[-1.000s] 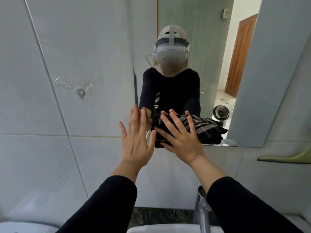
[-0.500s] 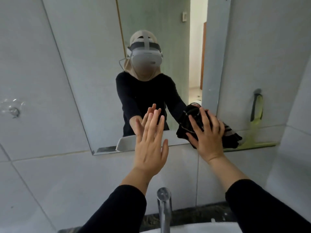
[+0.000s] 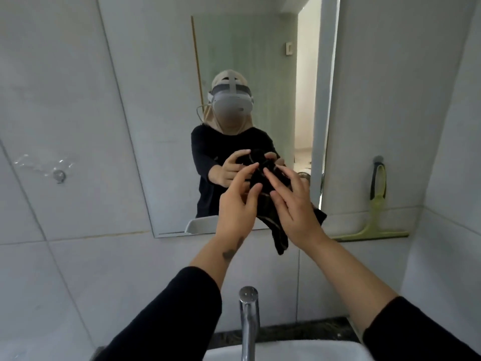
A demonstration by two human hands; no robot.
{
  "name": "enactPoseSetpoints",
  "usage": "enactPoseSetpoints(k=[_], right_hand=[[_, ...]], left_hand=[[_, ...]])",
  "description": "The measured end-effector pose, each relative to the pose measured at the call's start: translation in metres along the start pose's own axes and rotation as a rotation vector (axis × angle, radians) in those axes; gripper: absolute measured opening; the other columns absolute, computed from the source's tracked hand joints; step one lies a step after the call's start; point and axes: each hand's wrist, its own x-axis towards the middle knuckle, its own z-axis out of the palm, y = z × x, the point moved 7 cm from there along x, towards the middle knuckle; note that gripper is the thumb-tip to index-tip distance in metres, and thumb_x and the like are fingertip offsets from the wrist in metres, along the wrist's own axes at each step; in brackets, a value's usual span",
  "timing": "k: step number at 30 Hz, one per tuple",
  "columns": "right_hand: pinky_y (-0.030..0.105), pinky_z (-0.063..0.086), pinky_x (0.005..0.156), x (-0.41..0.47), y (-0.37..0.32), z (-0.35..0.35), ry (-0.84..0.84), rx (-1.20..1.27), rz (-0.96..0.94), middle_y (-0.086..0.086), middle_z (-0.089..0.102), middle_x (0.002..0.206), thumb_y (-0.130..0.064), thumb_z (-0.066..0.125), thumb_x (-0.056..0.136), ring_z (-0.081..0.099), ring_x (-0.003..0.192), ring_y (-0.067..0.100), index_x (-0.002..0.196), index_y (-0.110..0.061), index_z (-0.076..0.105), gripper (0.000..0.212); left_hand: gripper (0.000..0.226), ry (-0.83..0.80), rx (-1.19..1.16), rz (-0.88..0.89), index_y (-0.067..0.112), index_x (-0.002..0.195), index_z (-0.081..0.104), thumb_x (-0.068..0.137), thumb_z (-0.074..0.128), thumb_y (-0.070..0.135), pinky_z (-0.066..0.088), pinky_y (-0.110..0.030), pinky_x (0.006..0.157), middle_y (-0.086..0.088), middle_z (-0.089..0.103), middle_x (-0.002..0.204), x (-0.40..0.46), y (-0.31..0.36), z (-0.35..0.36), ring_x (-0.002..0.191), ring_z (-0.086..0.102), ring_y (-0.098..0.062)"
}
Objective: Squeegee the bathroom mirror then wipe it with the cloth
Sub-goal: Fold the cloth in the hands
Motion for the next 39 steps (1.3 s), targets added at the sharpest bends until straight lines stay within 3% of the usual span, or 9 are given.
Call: enactPoseSetpoints(k=[3,8,12,15,19,25,31,34,39], right_hand=[[0.023,0.038,0.101,0.02,-0.027,0.006,0.037,0.133,0.017,0.009,0.056,0.122,-0.011,0.046,0.096,0.051,0.114,0.022,0.136,-0.013,0.051,0.041],[0.007,0.041,0.092,0.056,-0.08,0.029,0.046,0.426,0.163,0.0,0.069,0.11,-0.009,0.062,0.09,0.06,0.104,0.004,0.115,-0.011,0.069,0.027],[0.014,0.045,0.097,0.08,-0.127,0.077,-0.108,0.574,0.244,0.001,0.07,0.113,-0.009,0.061,0.091,0.06,0.105,0.003,0.113,-0.011,0.071,0.024],[0.023,0.045,0.101,0.091,-0.16,0.121,-0.235,0.66,0.307,0.001,0.069,0.116,-0.012,0.058,0.093,0.06,0.112,0.009,0.115,-0.015,0.07,0.025],[0.012,0.04,0.094,0.104,-0.208,0.17,-0.251,0.514,0.225,0.003,0.071,0.112,-0.008,0.059,0.091,0.062,0.109,0.012,0.111,-0.012,0.072,0.024],[0.016,0.037,0.079,0.137,-0.257,0.248,-0.244,0.282,0.099,0.007,0.065,0.101,-0.013,0.065,0.087,0.06,0.097,0.02,0.114,-0.011,0.07,0.027],[0.017,0.035,0.064,0.139,-0.258,0.302,-0.239,0.088,-0.002,0.0,0.052,0.092,-0.015,0.05,0.096,0.054,0.088,0.016,0.117,-0.009,0.063,0.025],[0.031,0.046,0.07,0.118,-0.252,0.309,-0.18,0.055,-0.067,0.004,0.058,0.1,-0.013,0.052,0.095,0.057,0.095,0.023,0.125,-0.013,0.061,0.032],[0.035,0.05,0.083,0.095,-0.245,0.311,-0.126,0.21,0.109,0.004,0.06,0.101,-0.008,0.054,0.092,0.056,0.099,0.024,0.128,-0.017,0.061,0.038]], left_hand=[[0.04,0.072,0.057,0.022,0.024,0.126,0.06,0.096,0.045,0.002,0.05,-0.029,0.097,0.015,0.061,0.124,0.0,0.009,-0.046,0.115,0.059,-0.008],[0.05,0.143,0.217,-0.033,0.025,0.123,0.064,0.094,0.036,-0.005,0.045,-0.015,0.094,0.006,0.066,0.118,0.002,0.027,-0.132,0.108,0.06,-0.006],[0.043,0.201,0.318,-0.111,0.022,0.12,0.067,0.093,0.039,0.004,0.043,-0.021,0.097,0.003,0.067,0.117,-0.001,0.03,-0.206,0.11,0.059,-0.008],[0.03,0.217,0.472,-0.119,0.025,0.119,0.066,0.09,0.058,0.022,0.044,-0.023,0.091,0.005,0.067,0.107,-0.006,0.026,-0.26,0.102,0.059,-0.01],[0.035,0.232,0.743,-0.098,0.027,0.122,0.065,0.087,0.066,0.028,0.041,-0.029,0.091,0.008,0.063,0.099,-0.011,0.001,-0.326,0.103,0.054,-0.02],[0.043,0.282,0.909,-0.102,0.021,0.133,0.055,0.091,0.061,0.022,0.035,-0.029,0.091,-0.006,0.06,0.114,0.004,-0.042,-0.384,0.108,0.042,-0.025],[0.053,0.214,1.088,-0.107,0.023,0.144,0.039,0.094,0.052,0.034,0.042,-0.04,0.086,-0.006,0.054,0.124,0.015,-0.092,-0.391,0.11,0.042,-0.029],[0.049,0.229,1.048,-0.067,0.025,0.144,0.039,0.096,0.049,0.029,0.044,-0.041,0.082,-0.003,0.056,0.119,0.002,-0.115,-0.387,0.1,0.044,-0.026],[0.046,0.255,0.884,-0.135,0.035,0.145,0.035,0.1,0.037,0.026,0.043,-0.038,0.086,0.004,0.054,0.115,-0.017,-0.129,-0.375,0.098,0.038,-0.02]])
